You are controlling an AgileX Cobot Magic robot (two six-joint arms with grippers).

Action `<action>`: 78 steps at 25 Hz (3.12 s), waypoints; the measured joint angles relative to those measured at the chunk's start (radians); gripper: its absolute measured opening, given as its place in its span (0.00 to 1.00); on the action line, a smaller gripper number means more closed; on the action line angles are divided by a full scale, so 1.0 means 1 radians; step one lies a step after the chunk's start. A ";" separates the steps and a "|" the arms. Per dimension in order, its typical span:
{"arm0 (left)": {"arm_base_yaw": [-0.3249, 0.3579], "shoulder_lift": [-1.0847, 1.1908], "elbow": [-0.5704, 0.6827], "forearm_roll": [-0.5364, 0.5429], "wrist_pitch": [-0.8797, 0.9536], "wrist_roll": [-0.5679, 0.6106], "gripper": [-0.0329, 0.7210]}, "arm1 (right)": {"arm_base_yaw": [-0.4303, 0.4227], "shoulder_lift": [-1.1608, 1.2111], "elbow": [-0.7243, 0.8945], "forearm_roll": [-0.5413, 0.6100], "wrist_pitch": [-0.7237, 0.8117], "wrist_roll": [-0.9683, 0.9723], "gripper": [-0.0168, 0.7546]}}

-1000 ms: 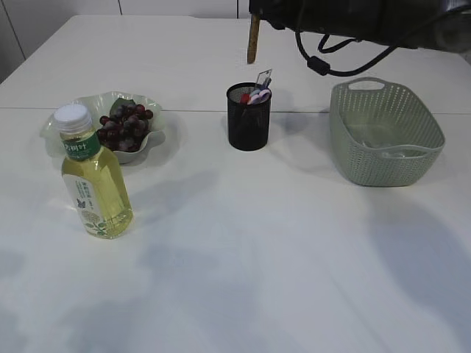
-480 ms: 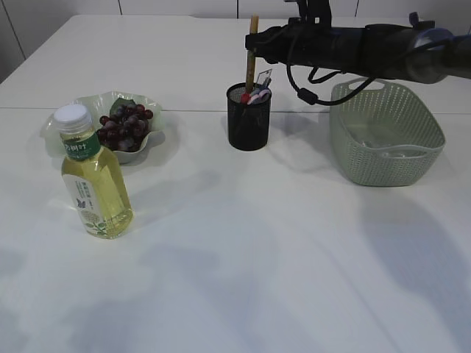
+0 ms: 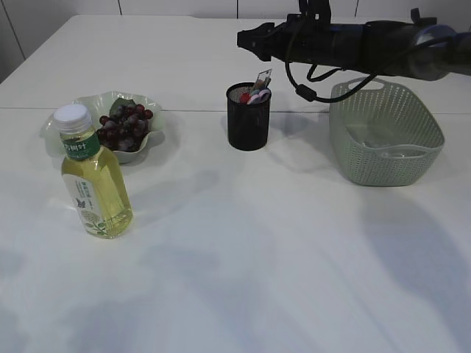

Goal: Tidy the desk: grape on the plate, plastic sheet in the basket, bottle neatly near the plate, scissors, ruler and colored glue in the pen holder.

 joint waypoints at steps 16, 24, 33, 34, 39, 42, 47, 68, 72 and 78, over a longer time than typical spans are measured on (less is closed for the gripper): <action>0.000 0.000 0.000 0.000 0.014 0.000 0.54 | 0.008 -0.354 0.000 -1.295 0.350 1.422 0.53; 0.000 0.000 0.000 0.000 0.014 0.000 0.54 | 0.009 -0.443 0.032 -1.585 0.581 1.666 0.53; 0.000 0.000 0.000 0.000 0.002 0.000 0.54 | 0.009 -0.588 0.257 -1.665 0.593 1.707 0.53; 0.000 0.000 0.000 0.000 0.000 0.000 0.54 | 0.009 -0.612 0.286 -1.670 0.593 1.707 0.53; 0.000 -0.014 0.000 0.017 -0.002 -0.014 0.54 | 0.009 -0.778 0.467 -1.703 0.593 1.707 0.53; 0.000 -0.048 0.000 0.071 0.005 -0.084 0.54 | 0.009 -0.892 0.578 -1.711 0.593 1.707 0.53; 0.000 -0.142 0.000 0.159 0.095 -0.167 0.54 | 0.009 -1.122 0.767 -1.712 0.581 1.709 0.53; -0.002 -1.062 -0.002 0.253 0.337 -0.210 0.54 | 0.009 -2.150 1.201 -1.724 0.621 1.817 0.53; -0.002 -1.062 -0.006 0.255 0.340 -0.210 0.54 | 0.009 -2.290 1.299 -1.726 0.627 1.817 0.53; -0.002 -1.062 -0.006 0.255 0.340 -0.210 0.54 | 0.009 -2.415 1.423 -1.731 0.631 1.819 0.53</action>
